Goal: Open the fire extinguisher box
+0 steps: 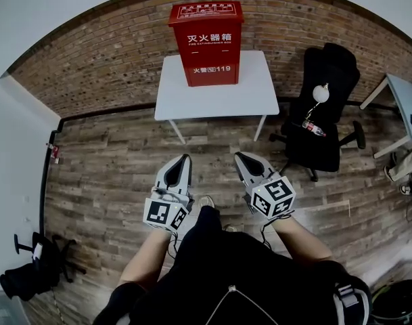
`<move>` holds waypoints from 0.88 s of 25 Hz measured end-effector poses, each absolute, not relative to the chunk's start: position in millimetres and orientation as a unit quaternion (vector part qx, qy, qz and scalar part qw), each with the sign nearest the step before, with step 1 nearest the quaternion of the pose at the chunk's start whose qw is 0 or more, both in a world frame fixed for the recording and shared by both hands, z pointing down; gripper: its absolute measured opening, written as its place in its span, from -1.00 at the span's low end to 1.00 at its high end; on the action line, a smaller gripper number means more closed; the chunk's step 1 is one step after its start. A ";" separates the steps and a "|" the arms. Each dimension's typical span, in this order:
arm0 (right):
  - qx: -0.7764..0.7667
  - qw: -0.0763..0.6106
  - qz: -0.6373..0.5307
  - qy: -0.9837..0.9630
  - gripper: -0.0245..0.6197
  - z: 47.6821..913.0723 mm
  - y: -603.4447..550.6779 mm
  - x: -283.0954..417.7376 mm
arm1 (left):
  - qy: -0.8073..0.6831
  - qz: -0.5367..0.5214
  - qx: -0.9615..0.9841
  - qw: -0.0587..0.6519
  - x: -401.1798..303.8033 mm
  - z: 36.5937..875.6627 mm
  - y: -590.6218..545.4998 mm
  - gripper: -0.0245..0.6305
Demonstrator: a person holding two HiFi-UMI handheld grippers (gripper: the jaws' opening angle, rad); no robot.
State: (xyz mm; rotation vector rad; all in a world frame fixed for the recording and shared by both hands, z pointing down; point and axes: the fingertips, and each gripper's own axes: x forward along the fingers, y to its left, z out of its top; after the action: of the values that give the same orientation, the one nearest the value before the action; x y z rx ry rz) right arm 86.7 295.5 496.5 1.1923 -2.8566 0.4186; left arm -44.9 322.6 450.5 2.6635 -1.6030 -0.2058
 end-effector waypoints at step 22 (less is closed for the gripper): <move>0.425 0.018 0.137 -0.895 -0.87 487.5 142.2 38.9 | -0.505 -0.079 0.859 0.034 -111.1 454.1 165.6 -0.77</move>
State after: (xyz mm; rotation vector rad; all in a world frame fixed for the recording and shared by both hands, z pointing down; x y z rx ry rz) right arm 38.9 142.2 487.5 1.3209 -2.7794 0.4246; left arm -111.1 165.6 454.1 2.6402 -1.5531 -0.2425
